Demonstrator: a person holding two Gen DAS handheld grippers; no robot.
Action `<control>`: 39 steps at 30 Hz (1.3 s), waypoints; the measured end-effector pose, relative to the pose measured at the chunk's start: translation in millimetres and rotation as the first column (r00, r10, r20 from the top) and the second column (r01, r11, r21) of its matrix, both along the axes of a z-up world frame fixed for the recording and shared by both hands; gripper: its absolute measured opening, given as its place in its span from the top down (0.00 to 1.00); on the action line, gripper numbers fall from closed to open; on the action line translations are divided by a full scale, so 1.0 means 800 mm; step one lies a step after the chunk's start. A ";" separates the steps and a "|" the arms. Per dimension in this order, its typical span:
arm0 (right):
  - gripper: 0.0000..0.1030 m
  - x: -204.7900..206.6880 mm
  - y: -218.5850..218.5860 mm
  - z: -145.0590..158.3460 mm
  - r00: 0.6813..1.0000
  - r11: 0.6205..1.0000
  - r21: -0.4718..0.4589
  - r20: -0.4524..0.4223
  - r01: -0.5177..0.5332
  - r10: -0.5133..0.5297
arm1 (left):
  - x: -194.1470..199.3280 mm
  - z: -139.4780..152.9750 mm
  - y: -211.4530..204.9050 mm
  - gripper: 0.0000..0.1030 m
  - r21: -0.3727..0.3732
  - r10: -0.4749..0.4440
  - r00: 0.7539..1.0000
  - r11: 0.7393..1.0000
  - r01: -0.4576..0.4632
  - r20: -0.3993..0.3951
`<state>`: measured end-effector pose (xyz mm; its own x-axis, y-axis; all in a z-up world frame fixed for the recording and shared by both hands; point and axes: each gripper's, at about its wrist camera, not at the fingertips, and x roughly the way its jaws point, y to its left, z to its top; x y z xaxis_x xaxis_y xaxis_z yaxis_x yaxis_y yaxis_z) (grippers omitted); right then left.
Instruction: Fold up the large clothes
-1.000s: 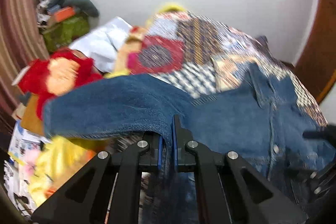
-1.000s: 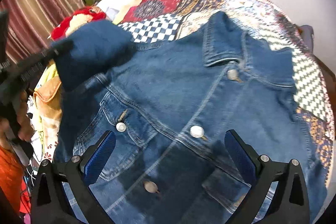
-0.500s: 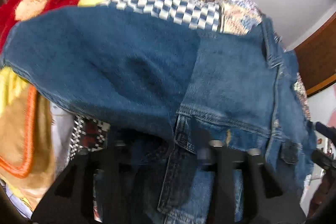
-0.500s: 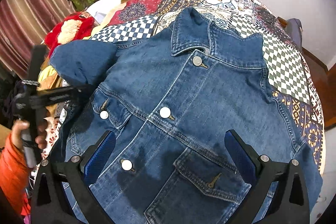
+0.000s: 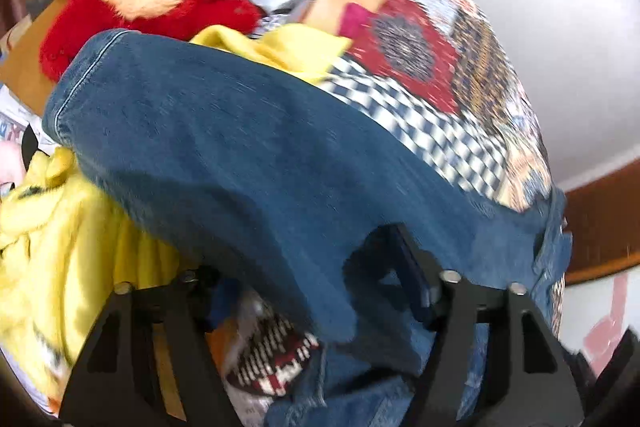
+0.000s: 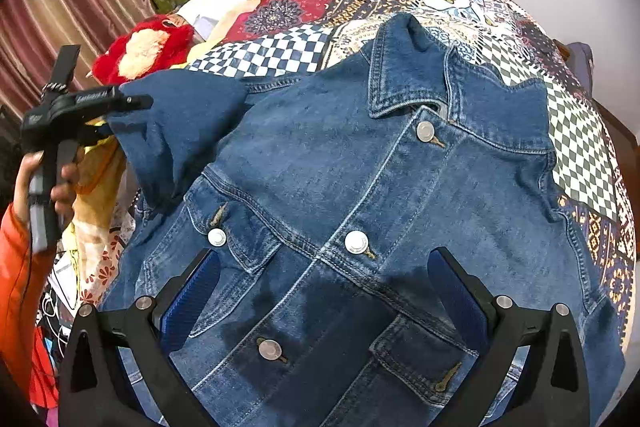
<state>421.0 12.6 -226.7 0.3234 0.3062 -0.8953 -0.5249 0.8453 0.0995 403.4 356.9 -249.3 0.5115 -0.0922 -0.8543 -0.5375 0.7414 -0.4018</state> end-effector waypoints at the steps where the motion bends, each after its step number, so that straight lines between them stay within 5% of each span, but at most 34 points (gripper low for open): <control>1: 0.00 0.001 -0.003 -0.002 1.000 1.000 0.000 -0.004 0.010 -0.010 | 0.000 -0.002 0.005 0.63 0.006 0.004 1.000 1.000 -0.004 -0.009; 3: 0.00 0.004 -0.012 -0.004 0.999 1.000 0.009 -0.020 0.027 -0.027 | 0.000 -0.001 0.009 0.80 0.041 0.019 1.000 0.999 -0.018 -0.019; 6: 0.00 0.007 -0.033 -0.007 0.997 0.998 0.020 -0.040 0.066 -0.065 | -0.004 0.022 -0.004 0.91 0.193 0.008 1.000 0.981 -0.008 -0.002; 8: 0.00 0.008 -0.046 -0.006 0.995 0.996 0.017 -0.041 0.087 -0.087 | -0.006 0.047 -0.022 0.94 0.311 -0.011 1.000 0.951 0.005 0.016; 14: 0.00 0.007 -0.075 0.014 0.991 0.990 0.024 -0.013 0.136 -0.135 | -0.003 0.135 -0.085 0.95 0.450 -0.169 0.978 0.888 0.098 0.120; 20: 0.00 -0.007 -0.109 0.055 0.985 0.986 0.056 0.058 0.160 -0.163 | 0.006 0.173 -0.204 0.95 0.450 -0.389 0.903 0.849 0.275 0.182; 27: 0.00 -0.029 -0.157 0.079 0.976 0.979 0.057 0.084 0.197 -0.201 | 0.020 0.068 -0.325 0.95 0.325 -0.544 0.839 0.797 0.509 0.021; 30: 0.00 -0.037 -0.175 0.082 0.973 0.976 0.050 0.085 0.211 -0.215 | 0.010 0.030 -0.369 0.89 0.344 -0.572 0.818 0.759 0.553 -0.055; 32: 0.00 -0.043 -0.183 0.082 0.972 0.975 0.045 0.087 0.216 -0.219 | 0.002 0.015 -0.389 0.72 0.358 -0.591 0.801 0.730 0.582 -0.097; 34: 0.00 -0.045 -0.190 0.079 0.971 0.975 0.035 0.087 0.220 -0.222 | -0.008 0.011 -0.403 0.45 0.345 -0.614 0.783 0.718 0.605 -0.095; 36: 0.00 -0.047 -0.193 0.077 0.971 0.975 0.029 0.083 0.221 -0.222 | -0.017 0.013 -0.409 0.35 0.336 -0.633 0.768 0.706 0.623 -0.094; 39: 0.00 -0.046 -0.190 0.074 0.973 0.976 0.028 0.077 0.217 -0.218 | -0.028 0.023 -0.406 0.35 0.322 -0.643 0.760 0.704 0.633 -0.088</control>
